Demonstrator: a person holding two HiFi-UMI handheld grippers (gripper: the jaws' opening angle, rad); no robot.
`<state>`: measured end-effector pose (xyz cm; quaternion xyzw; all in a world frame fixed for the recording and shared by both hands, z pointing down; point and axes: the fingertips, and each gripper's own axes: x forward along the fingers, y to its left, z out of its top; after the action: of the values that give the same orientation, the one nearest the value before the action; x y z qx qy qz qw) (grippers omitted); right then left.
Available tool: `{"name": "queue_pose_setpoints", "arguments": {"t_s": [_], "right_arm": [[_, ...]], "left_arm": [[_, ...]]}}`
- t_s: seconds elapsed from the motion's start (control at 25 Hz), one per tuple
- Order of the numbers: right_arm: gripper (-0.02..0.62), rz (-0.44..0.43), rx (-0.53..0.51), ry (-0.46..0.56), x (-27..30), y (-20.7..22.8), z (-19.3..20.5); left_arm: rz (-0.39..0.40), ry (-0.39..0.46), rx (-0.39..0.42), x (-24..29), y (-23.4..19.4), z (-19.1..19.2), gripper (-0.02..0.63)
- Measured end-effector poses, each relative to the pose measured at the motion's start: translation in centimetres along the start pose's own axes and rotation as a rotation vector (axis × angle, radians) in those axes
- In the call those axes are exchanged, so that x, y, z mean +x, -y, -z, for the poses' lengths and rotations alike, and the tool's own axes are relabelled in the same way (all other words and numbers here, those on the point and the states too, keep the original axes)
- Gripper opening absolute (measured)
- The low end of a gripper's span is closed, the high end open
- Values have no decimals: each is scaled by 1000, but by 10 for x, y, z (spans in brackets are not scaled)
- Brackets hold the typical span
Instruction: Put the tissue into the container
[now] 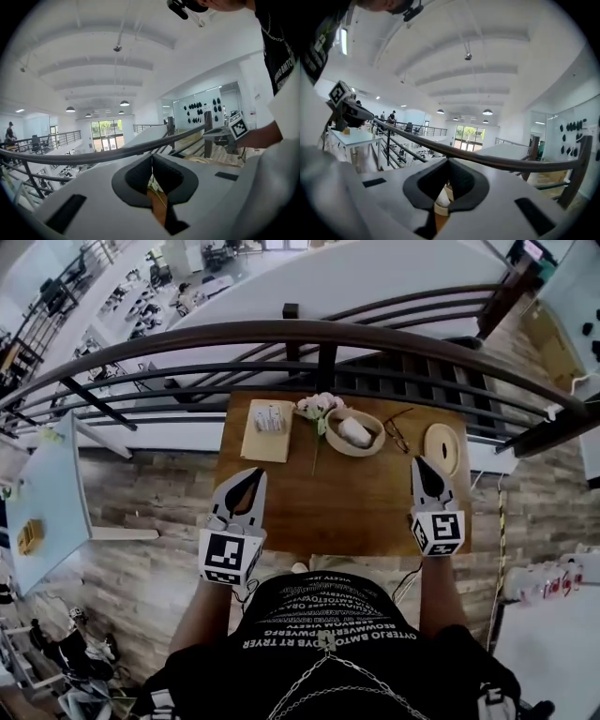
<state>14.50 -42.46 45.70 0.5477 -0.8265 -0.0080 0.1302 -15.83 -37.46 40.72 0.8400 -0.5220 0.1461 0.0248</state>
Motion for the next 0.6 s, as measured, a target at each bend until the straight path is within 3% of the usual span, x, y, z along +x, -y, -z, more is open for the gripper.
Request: {"name": "queue_pose_setpoints", "arguments": {"t_s": [0.24,0.6], "right_arm": [[15,70,-7,-5,-90,-12,-22],[15,47,-21,-16,-102,-37,-27]], "left_arm": [[65,44,-11,-14,16,-4,29],[107,31,-17,-20,34,11,29]]}}
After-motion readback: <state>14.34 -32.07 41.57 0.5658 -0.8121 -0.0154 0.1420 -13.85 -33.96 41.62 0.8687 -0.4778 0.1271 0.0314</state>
